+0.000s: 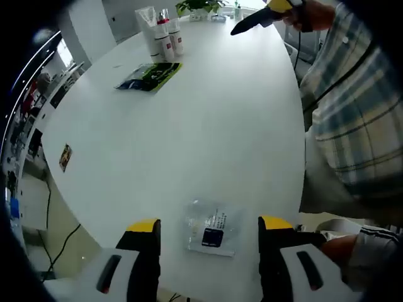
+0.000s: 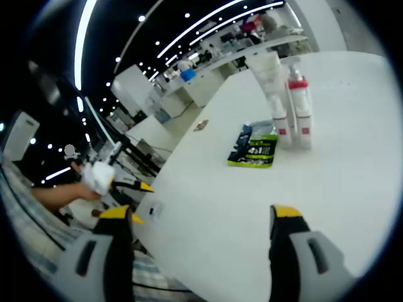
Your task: Arrange the skincare products in the storage area until every visible bottle or jar stands upright without overlapping.
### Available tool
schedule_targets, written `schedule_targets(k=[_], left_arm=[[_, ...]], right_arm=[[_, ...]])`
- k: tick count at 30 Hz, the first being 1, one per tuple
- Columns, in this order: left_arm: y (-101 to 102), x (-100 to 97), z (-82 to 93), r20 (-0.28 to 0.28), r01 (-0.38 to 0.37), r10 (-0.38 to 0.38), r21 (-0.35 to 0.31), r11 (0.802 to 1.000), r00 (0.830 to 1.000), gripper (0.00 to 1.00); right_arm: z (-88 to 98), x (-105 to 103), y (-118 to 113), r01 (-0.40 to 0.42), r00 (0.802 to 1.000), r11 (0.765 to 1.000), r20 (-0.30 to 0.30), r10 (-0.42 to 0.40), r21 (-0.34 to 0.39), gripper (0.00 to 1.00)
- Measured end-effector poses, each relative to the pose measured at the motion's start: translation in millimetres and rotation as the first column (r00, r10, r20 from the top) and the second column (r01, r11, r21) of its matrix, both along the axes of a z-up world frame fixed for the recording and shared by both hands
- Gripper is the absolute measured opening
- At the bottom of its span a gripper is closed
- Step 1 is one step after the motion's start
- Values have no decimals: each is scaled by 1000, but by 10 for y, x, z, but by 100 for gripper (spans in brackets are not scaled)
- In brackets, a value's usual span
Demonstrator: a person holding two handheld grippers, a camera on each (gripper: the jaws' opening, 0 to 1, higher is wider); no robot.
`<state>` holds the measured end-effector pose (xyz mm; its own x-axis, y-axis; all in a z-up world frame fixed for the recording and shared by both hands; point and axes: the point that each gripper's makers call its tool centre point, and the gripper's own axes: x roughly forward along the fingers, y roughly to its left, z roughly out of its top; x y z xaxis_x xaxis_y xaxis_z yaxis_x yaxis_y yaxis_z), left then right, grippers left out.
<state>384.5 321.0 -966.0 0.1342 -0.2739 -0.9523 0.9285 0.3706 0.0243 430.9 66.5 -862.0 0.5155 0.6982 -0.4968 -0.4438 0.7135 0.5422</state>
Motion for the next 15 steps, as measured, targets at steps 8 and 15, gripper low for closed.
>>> schedule_targets(k=[8,15], left_arm=[[61,-19,-140,-53,148,-143,103,984,988,56],[56,-74,-246,-89,167,-158,115,979,983,54]], right_arm=[[16,10,-67,12,1000,1000,0,-12,-1,87],[-18,-1,-103,19,1000,1000,-9,-19,-8,86]])
